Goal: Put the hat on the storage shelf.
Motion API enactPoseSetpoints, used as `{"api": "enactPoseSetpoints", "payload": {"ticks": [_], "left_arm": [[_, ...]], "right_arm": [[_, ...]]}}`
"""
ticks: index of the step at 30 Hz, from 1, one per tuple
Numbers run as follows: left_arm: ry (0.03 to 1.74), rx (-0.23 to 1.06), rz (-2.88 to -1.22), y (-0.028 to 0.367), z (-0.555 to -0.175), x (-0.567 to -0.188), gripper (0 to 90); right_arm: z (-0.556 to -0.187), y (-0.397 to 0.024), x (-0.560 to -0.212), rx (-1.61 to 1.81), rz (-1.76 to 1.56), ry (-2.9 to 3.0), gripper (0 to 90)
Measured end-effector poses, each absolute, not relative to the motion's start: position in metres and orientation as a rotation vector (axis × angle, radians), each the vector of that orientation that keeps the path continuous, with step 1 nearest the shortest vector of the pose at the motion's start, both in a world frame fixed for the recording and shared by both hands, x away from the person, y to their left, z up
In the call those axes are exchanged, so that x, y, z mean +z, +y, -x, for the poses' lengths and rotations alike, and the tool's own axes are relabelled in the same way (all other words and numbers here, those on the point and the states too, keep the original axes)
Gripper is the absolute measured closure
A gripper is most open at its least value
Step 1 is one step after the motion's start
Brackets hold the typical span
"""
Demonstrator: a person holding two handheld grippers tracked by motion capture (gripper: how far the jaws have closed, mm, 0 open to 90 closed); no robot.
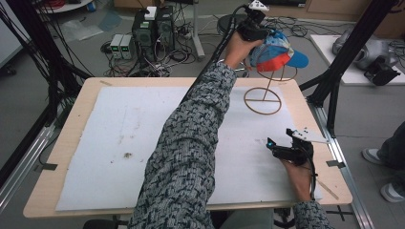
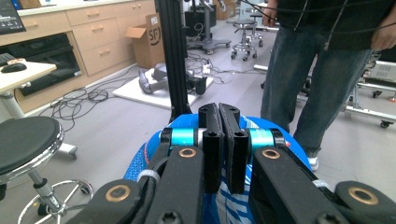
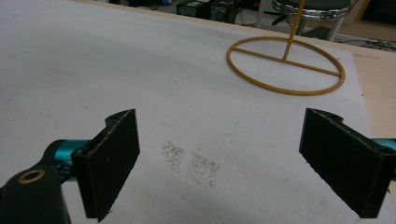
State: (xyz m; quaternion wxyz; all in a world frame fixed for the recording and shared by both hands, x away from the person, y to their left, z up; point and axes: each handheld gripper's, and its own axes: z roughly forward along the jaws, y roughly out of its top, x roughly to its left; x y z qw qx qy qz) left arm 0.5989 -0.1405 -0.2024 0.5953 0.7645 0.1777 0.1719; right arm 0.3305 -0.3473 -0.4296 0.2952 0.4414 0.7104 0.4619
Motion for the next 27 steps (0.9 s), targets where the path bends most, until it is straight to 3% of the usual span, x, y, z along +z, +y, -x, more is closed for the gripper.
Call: {"api": "enactPoseSetpoints", "payload": {"ticks": [27], "left_arm": [[0.391, 0.334, -1.854, -0.163, -0.6, -0.231, 87.6]], "right_arm": [[-0.332, -0.349, -0.43, 1.221, -1.176, 1.892, 11.3]]}}
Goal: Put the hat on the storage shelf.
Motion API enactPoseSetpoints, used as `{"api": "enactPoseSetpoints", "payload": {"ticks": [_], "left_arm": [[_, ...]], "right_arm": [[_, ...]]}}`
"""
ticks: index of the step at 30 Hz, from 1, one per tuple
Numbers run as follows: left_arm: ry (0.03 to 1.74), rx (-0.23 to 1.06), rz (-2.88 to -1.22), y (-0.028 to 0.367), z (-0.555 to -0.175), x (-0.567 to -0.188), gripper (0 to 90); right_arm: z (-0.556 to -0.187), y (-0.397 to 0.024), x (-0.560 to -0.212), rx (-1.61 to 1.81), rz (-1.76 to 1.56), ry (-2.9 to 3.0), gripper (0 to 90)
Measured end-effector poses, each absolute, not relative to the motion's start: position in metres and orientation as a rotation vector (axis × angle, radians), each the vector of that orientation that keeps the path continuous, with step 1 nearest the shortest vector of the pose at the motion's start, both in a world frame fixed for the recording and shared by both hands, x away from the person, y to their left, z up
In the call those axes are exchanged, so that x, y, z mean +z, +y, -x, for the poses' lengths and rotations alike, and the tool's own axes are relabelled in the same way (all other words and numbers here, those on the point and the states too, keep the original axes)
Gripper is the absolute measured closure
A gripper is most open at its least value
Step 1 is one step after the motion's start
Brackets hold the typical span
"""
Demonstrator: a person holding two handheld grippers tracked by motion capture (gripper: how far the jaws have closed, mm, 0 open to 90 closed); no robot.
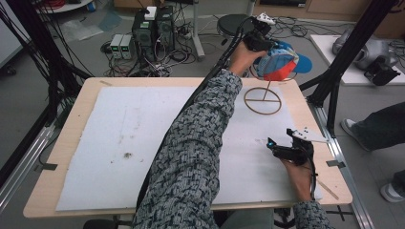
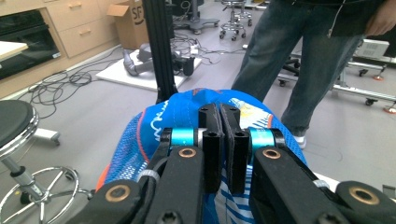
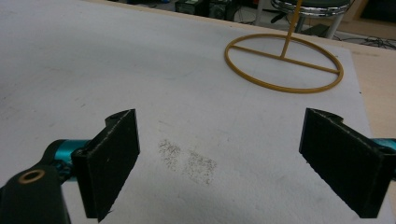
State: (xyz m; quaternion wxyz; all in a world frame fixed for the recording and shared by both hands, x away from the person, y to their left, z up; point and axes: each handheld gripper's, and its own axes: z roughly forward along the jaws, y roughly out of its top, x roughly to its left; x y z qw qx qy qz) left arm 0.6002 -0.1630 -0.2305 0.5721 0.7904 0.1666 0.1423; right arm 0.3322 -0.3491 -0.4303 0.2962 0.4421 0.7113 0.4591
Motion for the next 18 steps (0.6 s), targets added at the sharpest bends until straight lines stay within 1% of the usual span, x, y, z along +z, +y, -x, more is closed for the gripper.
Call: {"api": "enactPoseSetpoints", "payload": {"ticks": [9, 11, 16, 18], "left_arm": [[0.393, 0.283, -1.859, -0.1622, -0.6023, -0.2334, 86.0], [0.386, 0.28, -1.864, -0.1621, -0.6024, -0.2334, 84.3], [0.385, 0.307, -1.879, -0.1629, -0.6021, -0.2341, 76.3], [0.385, 0.306, -1.887, -0.1623, -0.6021, -0.234, 75.1]], "right_arm": [[-0.3318, -0.35, -0.4301, 1.223, -1.178, 1.89, 11.3], [-0.3319, -0.35, -0.4301, 1.223, -1.179, 1.888, 11.3], [-0.3321, -0.3502, -0.4301, 1.223, -1.18, 1.886, 11.3], [-0.332, -0.35, -0.4302, 1.222, -1.18, 1.887, 11.4]]}}
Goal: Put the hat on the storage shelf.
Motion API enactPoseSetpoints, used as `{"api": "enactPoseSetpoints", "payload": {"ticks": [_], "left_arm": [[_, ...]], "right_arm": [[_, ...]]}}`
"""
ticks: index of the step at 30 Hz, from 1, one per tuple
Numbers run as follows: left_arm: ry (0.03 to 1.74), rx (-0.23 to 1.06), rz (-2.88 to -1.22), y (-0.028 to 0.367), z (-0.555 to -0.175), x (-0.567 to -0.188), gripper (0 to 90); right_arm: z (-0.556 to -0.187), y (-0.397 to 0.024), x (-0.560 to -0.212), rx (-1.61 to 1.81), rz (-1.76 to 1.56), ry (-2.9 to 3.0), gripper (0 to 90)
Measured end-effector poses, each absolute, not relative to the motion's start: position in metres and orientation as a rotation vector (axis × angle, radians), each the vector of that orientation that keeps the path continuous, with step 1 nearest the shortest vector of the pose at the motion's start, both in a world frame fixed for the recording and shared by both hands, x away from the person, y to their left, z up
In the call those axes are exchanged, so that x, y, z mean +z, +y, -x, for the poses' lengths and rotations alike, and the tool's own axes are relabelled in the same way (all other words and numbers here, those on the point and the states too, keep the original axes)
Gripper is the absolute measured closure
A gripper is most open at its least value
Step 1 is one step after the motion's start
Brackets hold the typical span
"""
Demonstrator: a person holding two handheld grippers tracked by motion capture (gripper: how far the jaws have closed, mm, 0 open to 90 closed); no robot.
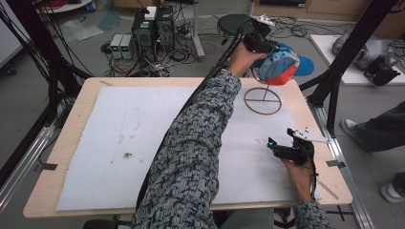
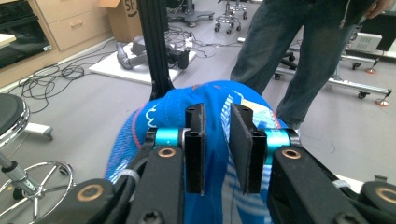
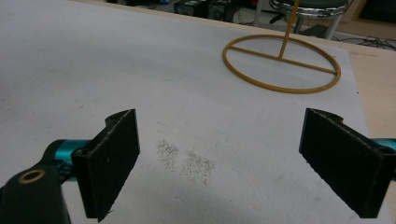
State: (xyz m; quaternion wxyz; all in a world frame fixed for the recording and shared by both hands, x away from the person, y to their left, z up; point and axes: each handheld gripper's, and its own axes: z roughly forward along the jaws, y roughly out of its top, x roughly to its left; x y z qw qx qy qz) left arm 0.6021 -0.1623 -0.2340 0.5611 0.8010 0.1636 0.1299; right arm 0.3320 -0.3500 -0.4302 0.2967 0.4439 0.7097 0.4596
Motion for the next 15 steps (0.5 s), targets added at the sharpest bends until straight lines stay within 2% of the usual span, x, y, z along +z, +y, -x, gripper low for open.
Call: {"api": "enactPoseSetpoints", "payload": {"ticks": [10, 13, 15], "left_arm": [[0.37, 0.276, -1.849, -0.152, -0.601, -0.228, 69.5], [0.376, 0.316, -1.811, -0.143, -0.598, -0.226, 67.4], [0.398, 0.299, -1.806, -0.134, -0.597, -0.225, 66.8]], "right_arm": [[-0.332, -0.35, -0.43, 1.225, -1.178, 1.882, 11.3], [-0.332, -0.35, -0.43, 1.226, -1.18, 1.882, 11.4], [-0.332, -0.35, -0.43, 1.229, -1.178, 1.879, 11.4]]}}
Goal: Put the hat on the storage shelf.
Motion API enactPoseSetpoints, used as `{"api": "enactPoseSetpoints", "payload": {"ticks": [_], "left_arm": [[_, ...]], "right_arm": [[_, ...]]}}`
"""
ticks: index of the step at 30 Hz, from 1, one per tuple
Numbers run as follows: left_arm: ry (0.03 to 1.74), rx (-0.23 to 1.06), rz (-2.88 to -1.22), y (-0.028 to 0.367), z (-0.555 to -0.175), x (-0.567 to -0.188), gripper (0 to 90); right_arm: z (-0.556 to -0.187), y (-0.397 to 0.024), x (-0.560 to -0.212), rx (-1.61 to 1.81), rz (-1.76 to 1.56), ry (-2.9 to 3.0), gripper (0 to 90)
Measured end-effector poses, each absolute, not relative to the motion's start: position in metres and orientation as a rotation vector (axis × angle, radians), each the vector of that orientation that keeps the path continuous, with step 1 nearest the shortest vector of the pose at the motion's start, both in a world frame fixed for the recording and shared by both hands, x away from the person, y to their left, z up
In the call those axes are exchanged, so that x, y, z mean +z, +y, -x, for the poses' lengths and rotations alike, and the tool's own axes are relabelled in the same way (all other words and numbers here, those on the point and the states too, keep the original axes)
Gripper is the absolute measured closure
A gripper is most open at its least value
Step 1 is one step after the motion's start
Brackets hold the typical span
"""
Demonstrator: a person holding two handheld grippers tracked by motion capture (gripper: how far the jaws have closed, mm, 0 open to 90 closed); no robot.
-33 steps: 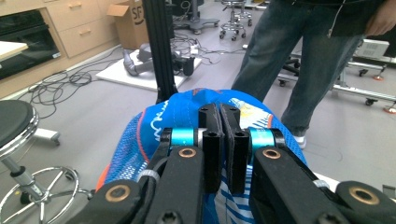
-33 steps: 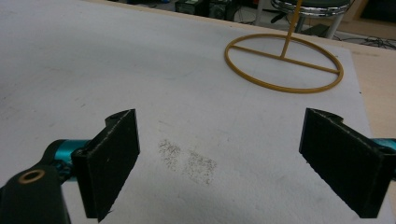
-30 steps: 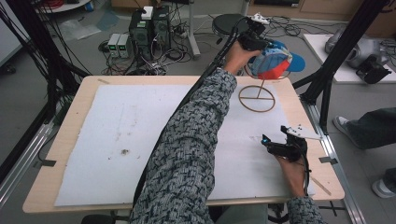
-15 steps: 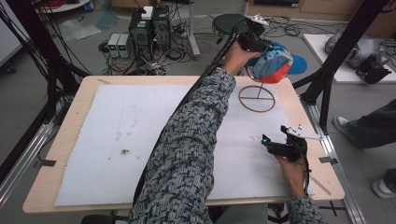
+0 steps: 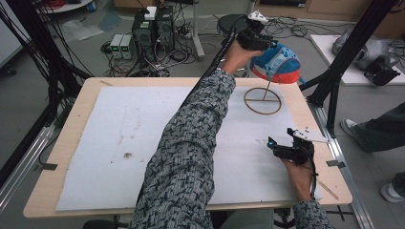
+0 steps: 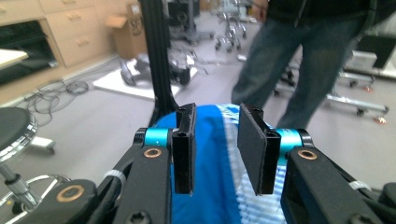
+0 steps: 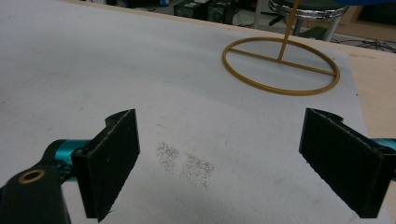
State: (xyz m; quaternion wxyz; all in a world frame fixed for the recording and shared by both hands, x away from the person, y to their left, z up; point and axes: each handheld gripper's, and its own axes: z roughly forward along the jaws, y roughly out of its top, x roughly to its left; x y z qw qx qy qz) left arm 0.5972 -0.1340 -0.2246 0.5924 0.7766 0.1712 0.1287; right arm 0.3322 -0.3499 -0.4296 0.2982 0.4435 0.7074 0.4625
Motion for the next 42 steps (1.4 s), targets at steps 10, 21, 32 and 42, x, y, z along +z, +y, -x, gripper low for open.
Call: {"api": "enactPoseSetpoints", "payload": {"ticks": [10, 21, 32, 42], "left_arm": [[0.392, 0.38, -1.839, -0.085, -0.579, -0.201, 62.2], [0.457, 0.478, -1.842, -0.012, -0.553, -0.186, 55.5], [0.515, 0.56, -1.83, 0.049, -0.52, -0.195, 49.9], [0.623, 0.614, -1.789, 0.115, -0.491, -0.216, 47.9]], "right_arm": [[-0.334, -0.351, -0.428, 1.28, -1.2, 1.838, 11.4], [-0.342, -0.347, -0.426, 1.349, -1.191, 1.794, 11.4], [-0.35, -0.341, -0.424, 1.366, -1.184, 1.796, 11.4], [-0.353, -0.339, -0.422, 1.383, -1.179, 1.786, 11.3]]}}
